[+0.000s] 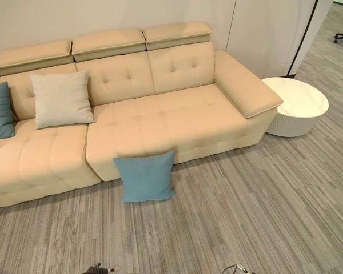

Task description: Pick up all the scattered cushions and arrange them neatly on the sofa.

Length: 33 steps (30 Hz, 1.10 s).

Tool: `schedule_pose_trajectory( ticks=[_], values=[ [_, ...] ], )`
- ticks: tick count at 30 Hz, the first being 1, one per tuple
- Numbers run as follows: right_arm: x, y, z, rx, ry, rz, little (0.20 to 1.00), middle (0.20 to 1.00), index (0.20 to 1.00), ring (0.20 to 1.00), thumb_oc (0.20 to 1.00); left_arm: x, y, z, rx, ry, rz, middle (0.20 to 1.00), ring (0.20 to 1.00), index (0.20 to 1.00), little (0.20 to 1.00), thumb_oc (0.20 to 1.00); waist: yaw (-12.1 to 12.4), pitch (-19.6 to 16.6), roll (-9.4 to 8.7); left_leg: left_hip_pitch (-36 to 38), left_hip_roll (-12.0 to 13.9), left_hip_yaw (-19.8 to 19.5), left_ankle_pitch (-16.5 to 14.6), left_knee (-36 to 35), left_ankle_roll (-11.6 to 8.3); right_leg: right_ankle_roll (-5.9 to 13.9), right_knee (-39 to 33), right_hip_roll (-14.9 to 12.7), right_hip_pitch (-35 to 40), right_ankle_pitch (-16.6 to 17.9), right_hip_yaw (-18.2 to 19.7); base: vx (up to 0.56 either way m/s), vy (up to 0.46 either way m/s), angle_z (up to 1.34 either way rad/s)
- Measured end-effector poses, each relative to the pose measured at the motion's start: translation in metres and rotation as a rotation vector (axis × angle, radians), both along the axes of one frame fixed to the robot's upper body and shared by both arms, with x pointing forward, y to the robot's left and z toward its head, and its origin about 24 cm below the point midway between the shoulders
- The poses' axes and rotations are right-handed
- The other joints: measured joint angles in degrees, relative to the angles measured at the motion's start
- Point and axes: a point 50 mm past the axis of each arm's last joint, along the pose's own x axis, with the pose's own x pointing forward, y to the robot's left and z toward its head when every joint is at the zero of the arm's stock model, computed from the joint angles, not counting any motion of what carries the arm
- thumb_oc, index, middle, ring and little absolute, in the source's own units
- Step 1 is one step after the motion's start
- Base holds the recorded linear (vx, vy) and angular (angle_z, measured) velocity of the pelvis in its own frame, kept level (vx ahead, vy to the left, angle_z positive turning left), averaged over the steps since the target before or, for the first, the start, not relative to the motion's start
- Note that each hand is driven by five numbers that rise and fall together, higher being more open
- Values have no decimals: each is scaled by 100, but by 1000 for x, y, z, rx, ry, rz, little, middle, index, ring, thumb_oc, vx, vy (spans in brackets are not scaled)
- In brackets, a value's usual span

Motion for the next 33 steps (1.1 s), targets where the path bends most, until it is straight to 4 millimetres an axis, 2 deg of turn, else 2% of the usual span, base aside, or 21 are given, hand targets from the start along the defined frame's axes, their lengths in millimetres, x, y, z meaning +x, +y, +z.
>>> schedule_pose_trajectory(
  ticks=[1,3,4,5,9,11,12,13,14,16,17,19,20,21,24,26,27,28,30,31,33],
  values=[
    [-3,-3,1,-12,4,-17,1000,1000,1000,1000,1000,3,2,1,3,-8,18,1000,1000,1000,1000,1000,1,54,-17,-31,-11,-9,-8,104,-13,-6,0,1,36,-5,-32,-32,-25,25],
    [-12,-3,1,-16,14,-63,1000,1000,1000,1000,1000,20,10,6,20,-39,29,1000,1000,1000,1000,1000,-123,203,-317,-771,-198,-43,-123,1326,-228,-59,20,-287,41,-25,-331,31,76,61],
    [-13,-7,2,-28,22,-64,1000,1000,1000,1000,1000,23,11,7,22,-54,34,1000,1000,1000,1000,1000,-61,280,-477,-1228,-140,402,-204,1613,-260,-116,17,-374,29,-40,-400,117,200,94],
    [-7,-12,5,-43,14,-53,1000,1000,1000,1000,1000,32,6,9,18,-74,11,1000,1000,1000,1000,1000,-71,370,-573,-1667,20,627,-88,1234,-268,-173,2,-354,-36,-112,-601,106,169,54],
    [44,-19,13,-90,-127,-17,1000,1000,1000,1000,1000,4,10,2,16,0,72,1000,1000,1000,1000,1000,76,364,-533,-1749,181,406,104,698,-191,-55,11,-194,58,-211,-508,201,193,-8],
    [71,-14,18,-107,-224,13,1000,1000,1000,1000,1000,-6,15,0,29,25,143,1000,1000,1000,1000,1000,28,310,-554,-1522,50,341,370,496,11,141,64,-306,219,-281,-473,190,202,-18],
    [76,-6,17,-96,-248,35,1000,1000,1000,1000,1000,-13,21,0,43,48,176,1000,1000,1000,1000,1000,33,298,-651,-1306,-43,453,580,372,111,273,212,-403,272,-423,-473,216,236,-7],
    [76,9,11,-63,-239,69,1000,1000,1000,1000,1000,-24,33,1,70,71,202,1000,1000,1000,1000,1000,73,177,-876,-1122,-256,487,518,250,210,356,292,-603,371,-483,-493,201,257,-5],
    [77,18,7,-41,-235,91,1000,1000,1000,1000,1000,-31,39,1,77,82,243,1000,1000,1000,1000,1000,72,149,-931,-1027,-310,488,506,199,238,363,403,-656,391,-487,-514,131,222,5],
    [74,40,-1,14,-226,112,1000,1000,1000,1000,1000,-37,46,2,80,102,312,1000,1000,1000,1000,1000,90,187,-912,-889,-287,478,441,185,328,385,1327,-709,28,-501,-544,87,211,9],
    [74,46,-3,32,-225,114,1000,1000,1000,1000,1000,-38,44,2,76,106,311,1000,1000,1000,1000,1000,114,210,-869,-847,-232,479,423,183,338,485,1796,-788,-157,-637,-618,71,194,4],
    [65,53,-7,52,-211,105,1000,1000,1000,1000,1000,-27,50,5,87,79,321,1000,1000,1000,1000,1000,223,283,-860,-808,-273,486,191,396,453,719,2710,-926,-469,-460,-755,119,179,18],
    [60,55,-9,62,-190,103,1000,1000,1000,1000,1000,-24,50,5,93,77,285,1000,1000,1000,1000,1000,230,335,-795,-755,-301,397,99,444,549,692,3523,-1169,-805,-390,-1058,162,113,34],
    [63,58,-10,67,-180,120,1000,1000,1000,1000,1000,-18,46,5,92,67,261,1000,1000,1000,1000,1000,299,368,-687,-677,-300,314,-23,425,656,638,3663,-1193,-1200,-597,-959,181,56,32],
    [63,63,-11,58,-166,135,1000,1000,1000,1000,1000,-10,44,6,96,42,228,1000,1000,1000,1000,1000,210,405,-599,-516,-302,303,-41,326,640,641,2943,-1191,-1424,-587,-970,238,9,14],
    [62,64,-11,51,-155,147,1000,1000,1000,1000,1000,3,35,6,79,18,191,1000,1000,1000,1000,1000,191,446,-545,-286,-274,139,-85,133,639,751,1411,-1047,-1453,-235,-883,274,-32,14],
    [61,63,-11,45,-149,147,1000,1000,1000,1000,1000,8,29,6,68,12,181,1000,1000,1000,1000,1000,170,508,-569,-133,-275,138,-117,71,602,826,963,-944,-1640,123,-584,185,-48,28],
    [59,64,-12,46,-136,146,1000,1000,1000,1000,1000,9,22,5,58,17,154,1000,1000,1000,1000,1000,102,529,-649,113,-285,115,-247,67,483,785,829,-888,-1908,560,-477,188,-69,28],
    [49,64,-14,48,-106,141,1000,1000,1000,1000,1000,4,22,3,59,29,148,1000,1000,1000,1000,1000,14,476,-806,275,-340,23,-464,112,365,737,1003,-879,-1981,631,-561,141,-124,33],
    [44,62,-14,40,-92,138,1000,1000,1000,1000,1000,3,17,2,50,28,141,1000,1000,1000,1000,1000,20,462,-806,389,-287,-24,-528,86,342,471,1193,-875,-1971,830,-598,67,-135,36],
    [42,53,-12,5,-71,149,1000,1000,1000,1000,1000,-1,5,0,48,39,96,1000,1000,1000,1000,1000,16,415,-675,496,-81,-178,-566,114,251,283,1464,-721,-1960,675,-715,103,-195,23]
  ],
)
